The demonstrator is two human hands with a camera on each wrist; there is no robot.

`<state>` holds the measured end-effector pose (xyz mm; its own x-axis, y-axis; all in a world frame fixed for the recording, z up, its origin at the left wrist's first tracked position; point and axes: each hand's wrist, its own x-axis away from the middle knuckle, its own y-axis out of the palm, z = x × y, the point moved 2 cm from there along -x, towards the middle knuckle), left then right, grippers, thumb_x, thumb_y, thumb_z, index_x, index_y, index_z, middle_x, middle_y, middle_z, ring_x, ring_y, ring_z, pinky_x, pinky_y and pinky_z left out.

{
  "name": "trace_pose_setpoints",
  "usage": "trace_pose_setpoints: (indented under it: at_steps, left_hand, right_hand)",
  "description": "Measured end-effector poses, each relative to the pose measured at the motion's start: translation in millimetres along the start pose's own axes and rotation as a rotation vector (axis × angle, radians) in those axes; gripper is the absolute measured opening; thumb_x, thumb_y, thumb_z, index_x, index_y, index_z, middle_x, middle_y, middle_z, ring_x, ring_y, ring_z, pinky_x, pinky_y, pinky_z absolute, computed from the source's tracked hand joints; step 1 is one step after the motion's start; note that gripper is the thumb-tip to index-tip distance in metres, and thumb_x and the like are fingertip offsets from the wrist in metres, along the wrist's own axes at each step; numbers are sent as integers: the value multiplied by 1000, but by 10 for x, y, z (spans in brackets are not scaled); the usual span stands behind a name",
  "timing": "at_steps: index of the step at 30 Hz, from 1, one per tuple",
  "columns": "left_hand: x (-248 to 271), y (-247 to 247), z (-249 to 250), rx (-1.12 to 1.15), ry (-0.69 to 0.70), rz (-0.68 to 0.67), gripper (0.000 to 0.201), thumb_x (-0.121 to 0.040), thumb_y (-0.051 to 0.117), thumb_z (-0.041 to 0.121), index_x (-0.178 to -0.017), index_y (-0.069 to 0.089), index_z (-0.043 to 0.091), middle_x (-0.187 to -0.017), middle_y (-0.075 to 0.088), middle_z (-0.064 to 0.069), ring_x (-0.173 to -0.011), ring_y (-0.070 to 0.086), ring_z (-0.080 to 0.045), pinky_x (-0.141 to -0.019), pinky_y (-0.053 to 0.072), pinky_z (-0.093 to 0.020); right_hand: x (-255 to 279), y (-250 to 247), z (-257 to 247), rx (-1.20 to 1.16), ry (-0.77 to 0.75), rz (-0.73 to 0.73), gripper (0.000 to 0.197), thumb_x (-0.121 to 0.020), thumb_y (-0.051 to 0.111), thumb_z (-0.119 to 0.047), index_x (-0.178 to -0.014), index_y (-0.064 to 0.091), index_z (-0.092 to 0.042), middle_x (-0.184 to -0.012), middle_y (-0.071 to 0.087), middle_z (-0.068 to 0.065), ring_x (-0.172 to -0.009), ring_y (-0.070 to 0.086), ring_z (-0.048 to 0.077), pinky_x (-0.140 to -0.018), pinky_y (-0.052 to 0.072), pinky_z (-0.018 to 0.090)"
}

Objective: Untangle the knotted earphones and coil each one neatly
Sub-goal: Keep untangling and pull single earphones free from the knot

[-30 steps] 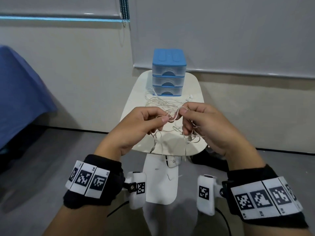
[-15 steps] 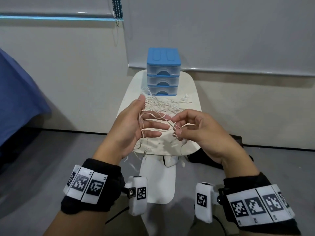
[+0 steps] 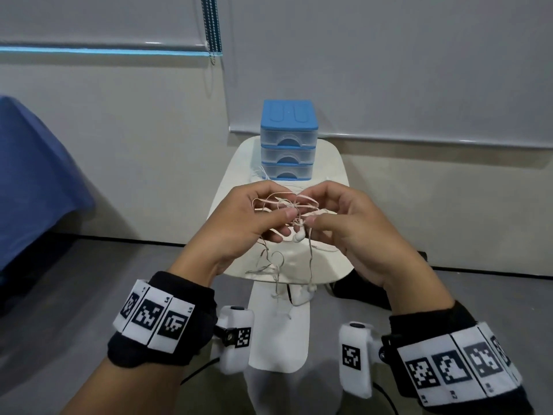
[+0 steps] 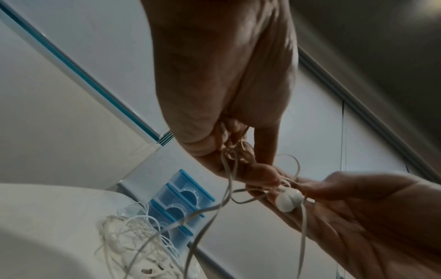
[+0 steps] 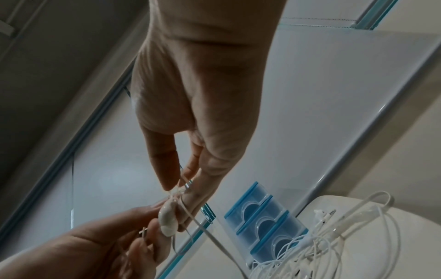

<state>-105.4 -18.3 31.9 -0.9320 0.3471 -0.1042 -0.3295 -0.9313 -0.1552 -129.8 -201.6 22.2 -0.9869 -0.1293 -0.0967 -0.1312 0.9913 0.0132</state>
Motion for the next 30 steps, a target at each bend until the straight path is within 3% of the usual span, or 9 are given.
trace_pose_setpoints:
  at_steps: [3, 6, 10, 13, 17, 20, 22, 26, 30]
  left_hand:
    - [-27, -28, 22, -22, 8, 12, 9, -98, 66, 4, -96, 72, 10, -81, 71, 1, -69, 65, -13, -58, 52, -21]
    - [-35, -46, 35, -1, -2, 24, 9, -102, 59, 5, -100, 68, 7, -77, 69, -1, -64, 58, -12, -54, 44, -19]
    - [-43, -47, 64, 37, -13, 34, 12, -107, 51, 8, -105, 63, 3, -96, 77, -13, -65, 61, -16, -55, 44, -22]
    - [-49, -39, 67, 42, -15, 49, 15, -108, 50, 11, -111, 60, 1, -97, 78, -16, -69, 65, -18, -59, 47, -23]
    - [-49, -30, 67, 99, -11, 61, 11, -108, 49, 10, -109, 59, 5, -94, 77, -18, -69, 66, -20, -59, 49, -23]
    - [-39, -12, 78, 152, -7, 65, 10, -108, 50, 9, -107, 59, 6, -90, 76, -17, -67, 66, -20, -59, 51, -22]
    - [-32, 5, 85, 198, -14, 70, 10, -107, 50, 8, -105, 60, 7, -88, 75, -17, -67, 66, -19, -61, 53, -22]
    - [-38, -8, 63, 242, -22, 86, 9, -105, 53, 7, -104, 62, 7, -93, 72, -21, -70, 68, -20, -63, 54, -22]
    - [-34, -57, 31, 188, -13, 80, 13, -97, 66, 5, -110, 67, 5, -92, 74, -15, -76, 70, -18, -65, 53, -22]
  right_hand:
    - [-2, -24, -22, -6, -25, -23, 39, -72, 70, 1, -106, 69, -18, -105, 71, 14, -84, 69, 25, -84, 55, 43]
    - [5, -60, -30, 15, -50, -6, 37, -70, 77, -1, -104, 69, -15, -102, 72, 14, -82, 71, 26, -87, 57, 45]
    - [39, -100, -58, 47, -75, 22, 30, -78, 79, 11, -99, 69, -8, -89, 70, 10, -83, 74, 32, -86, 61, 45]
    - [50, -102, -51, 89, -78, 31, 28, -81, 77, 11, -98, 70, -9, -88, 70, 8, -87, 75, 38, -80, 61, 41]
    - [58, -72, -46, 143, -101, 56, 34, -78, 82, 6, -103, 69, -14, -96, 72, 8, -79, 67, 25, -79, 57, 37]
    - [74, 3, -30, 241, -164, 51, 51, -73, 89, -3, -111, 61, -22, -105, 70, 6, -94, 69, 23, -83, 57, 37]
    - [56, 72, 0, 267, -167, 25, 56, -73, 88, -5, -113, 56, -27, -103, 71, 1, -94, 69, 18, -80, 56, 38]
    - [12, 123, 11, 222, -176, 49, 45, -81, 80, 2, -110, 56, -22, -89, 68, 1, -72, 61, 12, -68, 52, 28]
    - [14, 123, 28, 190, -188, 52, 38, -85, 78, 1, -113, 61, -17, -85, 66, 1, -71, 59, 12, -67, 51, 24]
